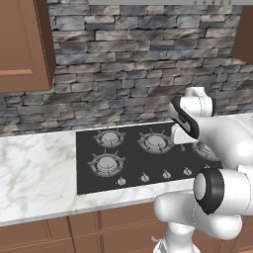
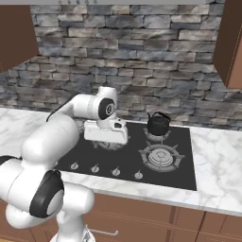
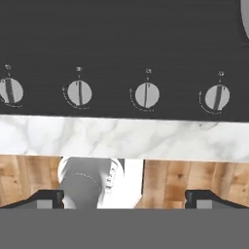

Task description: Turn on the rear right burner of the stove.

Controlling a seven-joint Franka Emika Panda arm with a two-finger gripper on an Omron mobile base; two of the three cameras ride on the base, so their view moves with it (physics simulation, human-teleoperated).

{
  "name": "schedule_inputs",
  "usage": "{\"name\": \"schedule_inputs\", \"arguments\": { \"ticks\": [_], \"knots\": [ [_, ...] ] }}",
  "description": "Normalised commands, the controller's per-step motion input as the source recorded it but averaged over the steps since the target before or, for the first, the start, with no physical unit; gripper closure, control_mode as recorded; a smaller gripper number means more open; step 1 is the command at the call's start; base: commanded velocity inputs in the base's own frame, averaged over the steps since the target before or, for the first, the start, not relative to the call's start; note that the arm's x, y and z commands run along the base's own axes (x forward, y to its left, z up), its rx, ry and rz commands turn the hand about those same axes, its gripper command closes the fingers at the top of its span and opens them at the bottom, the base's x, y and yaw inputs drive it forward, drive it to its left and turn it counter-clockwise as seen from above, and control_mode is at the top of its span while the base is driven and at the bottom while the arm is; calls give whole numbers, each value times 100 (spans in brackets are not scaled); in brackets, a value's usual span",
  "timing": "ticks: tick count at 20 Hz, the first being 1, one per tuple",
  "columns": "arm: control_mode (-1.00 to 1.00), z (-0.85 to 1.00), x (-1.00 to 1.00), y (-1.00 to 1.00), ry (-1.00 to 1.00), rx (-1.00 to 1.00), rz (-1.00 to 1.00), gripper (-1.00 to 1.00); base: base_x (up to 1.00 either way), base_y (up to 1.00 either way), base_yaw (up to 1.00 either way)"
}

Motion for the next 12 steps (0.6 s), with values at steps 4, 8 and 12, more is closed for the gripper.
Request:
{"name": "schedule_inputs", "arguments": {
  "ticks": [4,8,12],
  "knots": [
    [-100,-48,39,-19,0,0,0,-100,0,0,0],
    [-100,-51,28,-2,0,0,0,-100,0,0,0],
    [-100,-46,2,-1,0,0,0,-100,0,0,0]
  ]
}}
